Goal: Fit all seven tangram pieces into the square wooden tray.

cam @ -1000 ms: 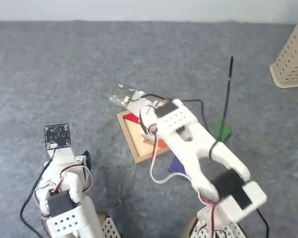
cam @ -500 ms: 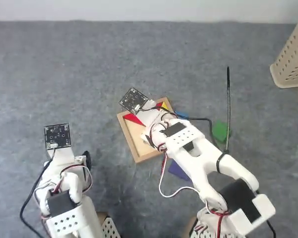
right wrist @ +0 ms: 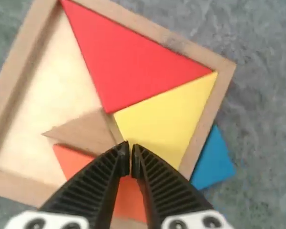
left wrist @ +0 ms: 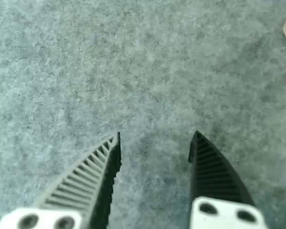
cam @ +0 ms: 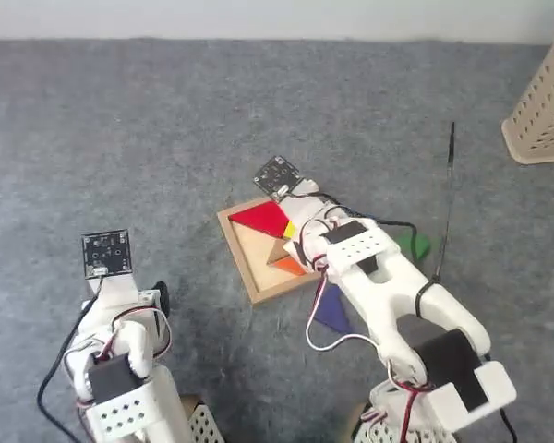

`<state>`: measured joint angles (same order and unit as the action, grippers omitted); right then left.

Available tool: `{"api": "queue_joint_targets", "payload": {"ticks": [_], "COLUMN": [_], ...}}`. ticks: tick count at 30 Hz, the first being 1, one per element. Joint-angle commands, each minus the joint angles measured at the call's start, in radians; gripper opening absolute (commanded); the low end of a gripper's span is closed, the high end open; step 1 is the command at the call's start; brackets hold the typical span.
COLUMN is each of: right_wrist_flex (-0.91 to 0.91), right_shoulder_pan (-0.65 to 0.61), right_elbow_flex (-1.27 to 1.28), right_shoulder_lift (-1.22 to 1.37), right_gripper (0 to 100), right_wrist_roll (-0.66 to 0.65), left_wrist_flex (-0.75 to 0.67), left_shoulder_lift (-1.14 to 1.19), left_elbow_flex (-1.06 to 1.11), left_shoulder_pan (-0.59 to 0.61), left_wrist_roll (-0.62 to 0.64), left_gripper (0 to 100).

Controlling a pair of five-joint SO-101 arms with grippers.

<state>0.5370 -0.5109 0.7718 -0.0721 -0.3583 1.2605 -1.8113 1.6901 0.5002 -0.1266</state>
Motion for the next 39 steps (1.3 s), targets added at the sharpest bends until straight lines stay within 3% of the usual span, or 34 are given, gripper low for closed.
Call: {"api": "queue_joint_targets", "payload": {"ticks": [1, 9, 17, 32, 39], "right_wrist_flex": [0.013, 0.007, -0.024, 0.031, 0.027], "right_shoulder_pan": [-0.001, -0.11, -0.108, 0.054, -0.153], "right_elbow_flex": [-0.014, -0.02, -0.017, -0.015, -0.006], "right_shoulder_lift": [-0.019, -0.068, 0.025, -0.099, -0.189], "right_gripper": [0.6, 0.6, 0.6, 0.6, 0.6], "right_wrist_roll": [0.011, 0.017, 0.011, 0.02, 0.018], "left_wrist_flex": [0.003, 0.003, 0.003, 0.003, 0.003], "left_shoulder_lift": [-0.011, -0.011, -0.011, -0.011, -0.011], "left_elbow_flex": [-0.005, -0.005, -0.005, -0.005, -0.005], "left_shoulder_pan": [-0.002, -0.002, -0.002, -0.002, -0.002], "left_wrist_roll": [0.009, 0.009, 0.009, 0.009, 0.009], "left_gripper": [23, 23, 23, 23, 23]}}
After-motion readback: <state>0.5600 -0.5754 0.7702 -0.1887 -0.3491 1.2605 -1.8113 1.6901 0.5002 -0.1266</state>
